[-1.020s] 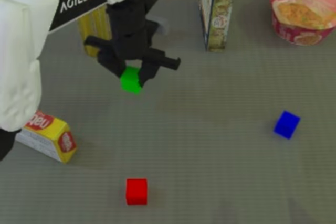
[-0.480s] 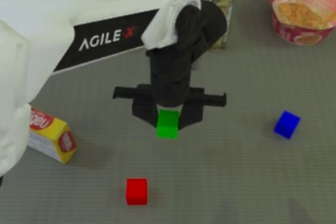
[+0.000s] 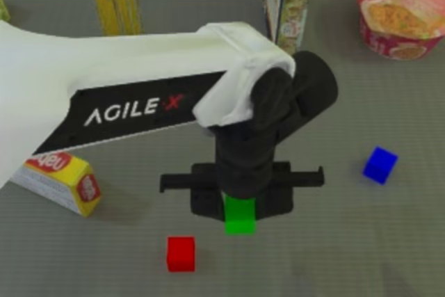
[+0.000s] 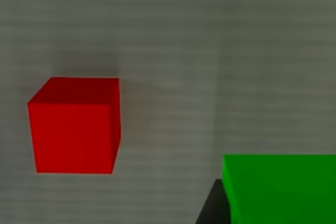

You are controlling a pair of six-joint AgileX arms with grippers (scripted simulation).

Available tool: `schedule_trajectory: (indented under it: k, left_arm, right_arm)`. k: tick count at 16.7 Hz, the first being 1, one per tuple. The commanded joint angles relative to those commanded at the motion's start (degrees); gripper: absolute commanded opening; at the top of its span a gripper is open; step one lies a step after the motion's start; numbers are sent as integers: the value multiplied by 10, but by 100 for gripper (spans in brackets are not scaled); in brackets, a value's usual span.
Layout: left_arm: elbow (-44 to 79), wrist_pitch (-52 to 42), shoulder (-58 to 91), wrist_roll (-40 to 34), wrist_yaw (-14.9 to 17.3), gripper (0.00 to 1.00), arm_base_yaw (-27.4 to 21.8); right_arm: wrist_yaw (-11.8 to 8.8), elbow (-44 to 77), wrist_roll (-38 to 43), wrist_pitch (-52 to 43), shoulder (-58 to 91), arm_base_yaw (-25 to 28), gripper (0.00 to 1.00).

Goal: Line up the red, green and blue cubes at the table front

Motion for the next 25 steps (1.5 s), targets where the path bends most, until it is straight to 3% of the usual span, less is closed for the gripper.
schedule_trajectory:
  k: [5,11,16,25]
  left_arm:
    - [-7,8,5,2,0,0,3]
    - [-82,131,45,2,0,0,2]
    - [-93,145,52,1,0,0,1]
    - [-93,145,52,1,0,68,1]
  right_arm:
    - [0,0,0,0,0,0,100]
    - [0,0,0,0,0,0,100]
    - [0,0,0,0,0,0,100]
    - [0,0,0,0,0,0,100]
